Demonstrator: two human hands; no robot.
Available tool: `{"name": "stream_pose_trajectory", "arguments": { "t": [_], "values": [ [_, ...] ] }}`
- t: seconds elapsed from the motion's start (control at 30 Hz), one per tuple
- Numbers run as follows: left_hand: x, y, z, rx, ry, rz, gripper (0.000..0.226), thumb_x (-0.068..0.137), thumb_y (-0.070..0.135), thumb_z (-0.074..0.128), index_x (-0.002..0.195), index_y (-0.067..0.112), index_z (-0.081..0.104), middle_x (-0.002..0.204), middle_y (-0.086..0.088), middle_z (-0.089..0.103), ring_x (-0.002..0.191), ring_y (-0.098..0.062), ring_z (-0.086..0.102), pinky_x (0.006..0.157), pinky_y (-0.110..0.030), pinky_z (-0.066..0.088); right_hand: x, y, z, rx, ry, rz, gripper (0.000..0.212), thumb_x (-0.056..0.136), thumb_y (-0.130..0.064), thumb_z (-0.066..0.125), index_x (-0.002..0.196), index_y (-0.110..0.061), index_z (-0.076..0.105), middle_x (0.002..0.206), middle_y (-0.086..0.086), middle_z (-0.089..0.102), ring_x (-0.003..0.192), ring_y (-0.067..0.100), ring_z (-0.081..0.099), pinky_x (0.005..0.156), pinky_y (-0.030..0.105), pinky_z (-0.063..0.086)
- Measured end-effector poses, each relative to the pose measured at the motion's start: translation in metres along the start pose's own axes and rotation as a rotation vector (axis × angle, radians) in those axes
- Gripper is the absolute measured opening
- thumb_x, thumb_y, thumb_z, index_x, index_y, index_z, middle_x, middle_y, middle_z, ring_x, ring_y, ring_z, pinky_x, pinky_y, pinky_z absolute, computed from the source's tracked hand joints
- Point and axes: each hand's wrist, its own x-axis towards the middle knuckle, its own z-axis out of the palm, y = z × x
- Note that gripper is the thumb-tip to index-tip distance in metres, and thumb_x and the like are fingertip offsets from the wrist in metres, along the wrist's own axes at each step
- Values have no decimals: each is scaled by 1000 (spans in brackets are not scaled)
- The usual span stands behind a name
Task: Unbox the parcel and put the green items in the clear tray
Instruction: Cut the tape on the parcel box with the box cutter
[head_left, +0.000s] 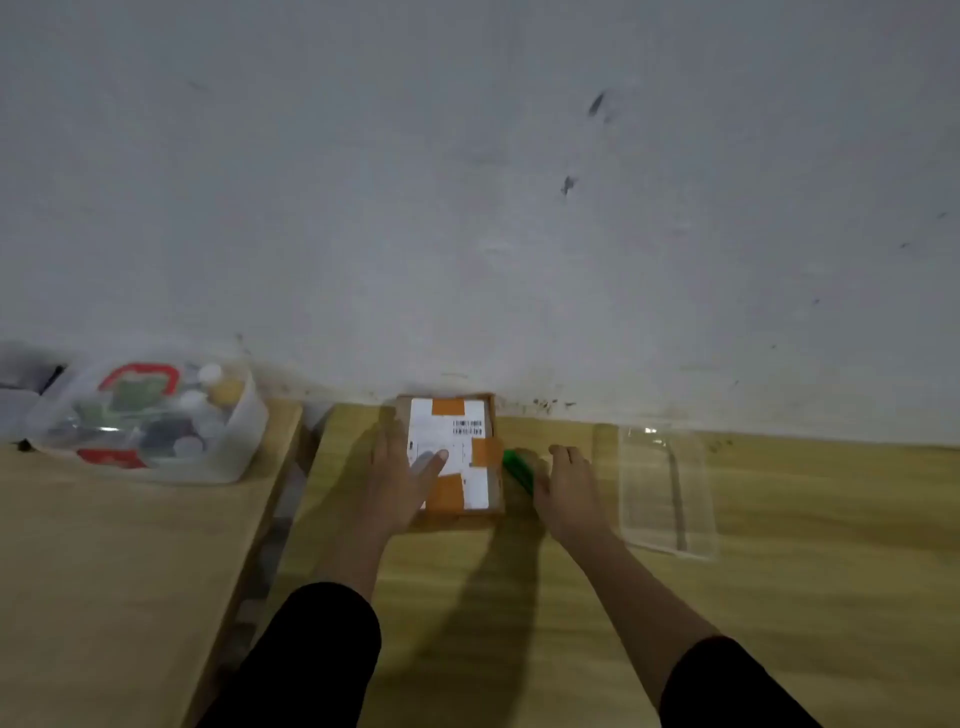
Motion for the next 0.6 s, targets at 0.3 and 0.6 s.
{"name": "stream_pose_trajectory", "arguments": {
  "t": [0.3,0.6],
  "values": [
    [16,-28,31,-316,63,-30,65,90,41,49,145,25,16,144,-3,42,128,-24,45,97,-50,48,16,19,34,23,67,46,34,88,-13,55,122,-6,53,116,13,51,106,28,49,90,36,45],
    [14,-25,33,-342,41,-79,72,92,39,47,148,29,2,150,-3,30,134,-26,38,98,-44,45,9,-2,16,284,267,160,29,89,-19,57,111,-2,64,98,14,58,77,18,52,63,21,42]
  ]
}}
